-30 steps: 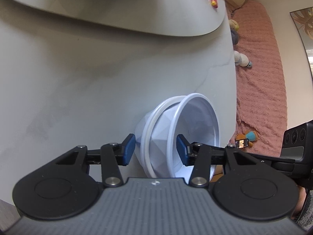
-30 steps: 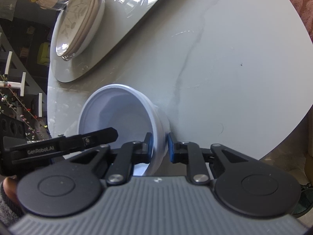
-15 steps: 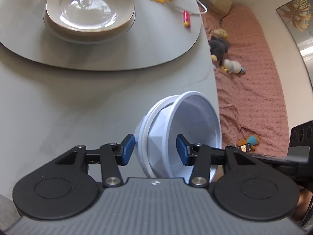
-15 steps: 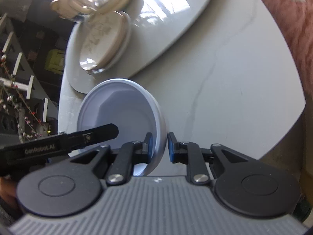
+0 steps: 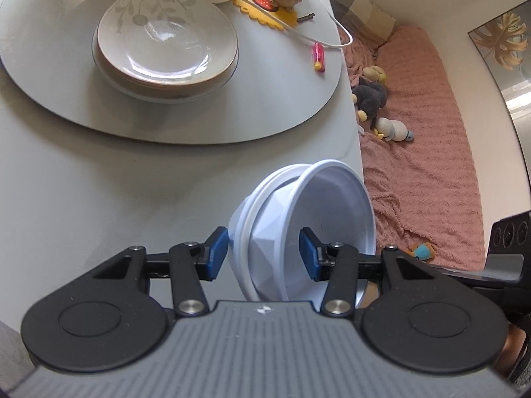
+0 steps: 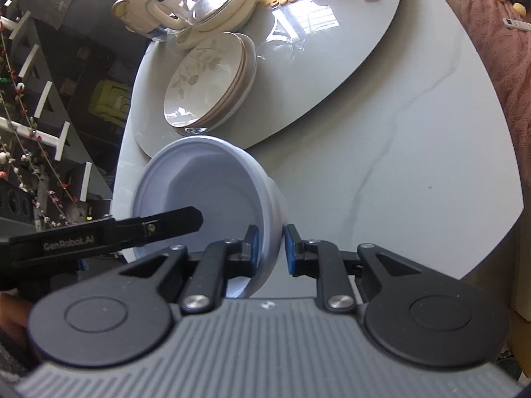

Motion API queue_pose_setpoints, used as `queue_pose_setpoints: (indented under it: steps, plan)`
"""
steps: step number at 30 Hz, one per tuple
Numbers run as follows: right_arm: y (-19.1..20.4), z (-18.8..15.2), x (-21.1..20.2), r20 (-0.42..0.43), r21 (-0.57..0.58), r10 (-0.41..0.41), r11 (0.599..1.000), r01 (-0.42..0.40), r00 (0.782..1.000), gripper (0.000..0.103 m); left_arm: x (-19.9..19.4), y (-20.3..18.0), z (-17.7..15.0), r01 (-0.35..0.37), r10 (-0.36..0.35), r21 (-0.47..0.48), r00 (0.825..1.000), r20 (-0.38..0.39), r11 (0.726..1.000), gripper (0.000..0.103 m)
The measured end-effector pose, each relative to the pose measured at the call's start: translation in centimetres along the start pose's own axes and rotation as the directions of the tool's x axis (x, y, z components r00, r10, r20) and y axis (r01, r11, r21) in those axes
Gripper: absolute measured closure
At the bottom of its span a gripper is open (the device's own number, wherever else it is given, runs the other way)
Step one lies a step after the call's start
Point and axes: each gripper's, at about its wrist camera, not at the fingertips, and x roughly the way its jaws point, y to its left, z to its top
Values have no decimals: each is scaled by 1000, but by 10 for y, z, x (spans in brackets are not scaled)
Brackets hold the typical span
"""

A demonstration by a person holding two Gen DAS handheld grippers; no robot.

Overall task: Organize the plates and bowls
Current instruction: 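Carry the nested bowls with both tools over the plate stack and lower them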

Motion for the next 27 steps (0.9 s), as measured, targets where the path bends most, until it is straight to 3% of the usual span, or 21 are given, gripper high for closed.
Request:
queue_pose_setpoints:
  steps: [12, 27]
  plan:
    - [40, 35, 16, 13, 8, -19, 1000, 19, 1000, 83, -11, 28, 61, 10, -10, 53, 1000, 1, 999, 51]
    - [88, 103, 60, 17, -54, -15, 998, 16, 1000, 83, -10, 79, 123, -17, 17, 4, 999, 46, 1000, 51]
